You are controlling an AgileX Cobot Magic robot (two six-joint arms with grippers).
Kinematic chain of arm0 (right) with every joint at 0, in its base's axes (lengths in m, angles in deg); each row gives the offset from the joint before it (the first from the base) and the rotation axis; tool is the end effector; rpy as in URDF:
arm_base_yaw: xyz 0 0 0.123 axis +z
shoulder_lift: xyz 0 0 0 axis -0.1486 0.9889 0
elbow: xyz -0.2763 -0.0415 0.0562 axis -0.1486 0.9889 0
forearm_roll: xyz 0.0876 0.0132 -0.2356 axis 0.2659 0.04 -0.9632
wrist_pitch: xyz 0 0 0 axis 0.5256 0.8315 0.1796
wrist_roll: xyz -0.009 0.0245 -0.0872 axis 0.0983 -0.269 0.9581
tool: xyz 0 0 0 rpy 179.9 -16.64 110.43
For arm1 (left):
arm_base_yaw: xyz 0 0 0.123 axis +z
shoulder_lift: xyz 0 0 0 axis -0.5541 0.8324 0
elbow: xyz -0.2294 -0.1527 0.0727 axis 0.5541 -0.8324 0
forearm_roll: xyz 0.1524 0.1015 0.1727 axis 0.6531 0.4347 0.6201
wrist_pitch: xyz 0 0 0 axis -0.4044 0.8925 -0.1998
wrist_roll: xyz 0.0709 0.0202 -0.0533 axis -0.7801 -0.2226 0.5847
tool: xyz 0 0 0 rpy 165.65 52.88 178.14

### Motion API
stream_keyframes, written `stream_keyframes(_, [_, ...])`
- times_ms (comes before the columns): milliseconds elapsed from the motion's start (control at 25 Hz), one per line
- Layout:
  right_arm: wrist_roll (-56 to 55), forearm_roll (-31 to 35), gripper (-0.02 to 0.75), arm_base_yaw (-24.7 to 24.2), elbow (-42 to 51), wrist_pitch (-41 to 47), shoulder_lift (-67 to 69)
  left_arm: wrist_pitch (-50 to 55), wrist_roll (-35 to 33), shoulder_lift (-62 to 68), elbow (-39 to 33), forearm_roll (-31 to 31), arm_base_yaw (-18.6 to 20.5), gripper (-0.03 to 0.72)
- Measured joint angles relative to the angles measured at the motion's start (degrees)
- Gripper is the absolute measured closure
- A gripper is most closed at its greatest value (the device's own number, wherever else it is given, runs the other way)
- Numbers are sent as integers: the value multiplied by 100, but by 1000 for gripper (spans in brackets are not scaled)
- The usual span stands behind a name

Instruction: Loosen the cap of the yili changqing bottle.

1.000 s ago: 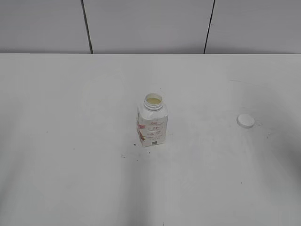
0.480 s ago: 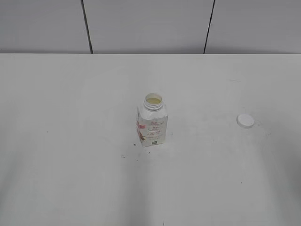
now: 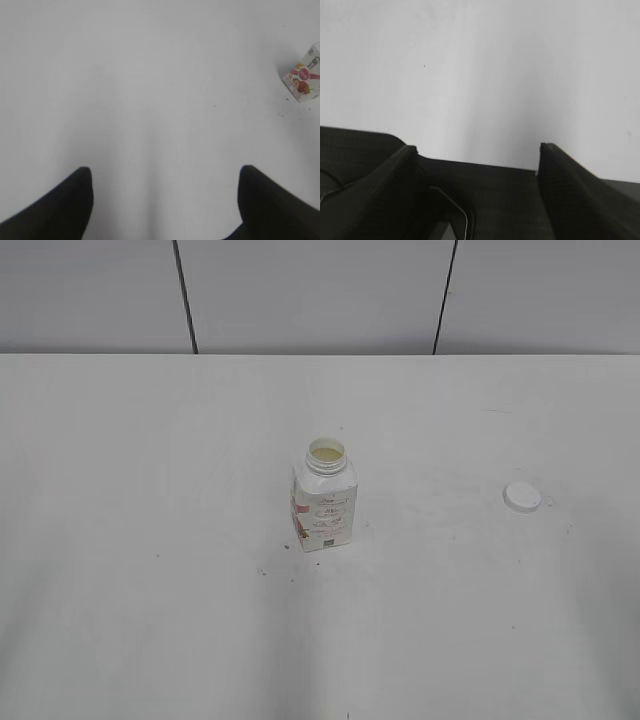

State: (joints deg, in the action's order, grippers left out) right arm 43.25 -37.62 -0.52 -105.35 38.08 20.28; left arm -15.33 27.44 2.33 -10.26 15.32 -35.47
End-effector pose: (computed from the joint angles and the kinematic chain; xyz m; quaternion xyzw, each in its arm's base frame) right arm 0.0540 0.0138 0.2688 -0.1001 0.9403 0.0462 0.3221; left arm 0.0186 0.0002 0.2834 -0.0056 0.8863 -0.0127 0.4629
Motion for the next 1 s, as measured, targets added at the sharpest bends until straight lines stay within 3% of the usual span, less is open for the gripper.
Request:
stream_keyframes(520, [0, -85, 154, 0, 0, -8, -2346, 3, 0, -974, -17, 0, 0, 144])
stream_keyframes(1000, [0, -103, 154, 0, 7, -8, -2431, 3, 0, -974, -34, 11, 0, 144])
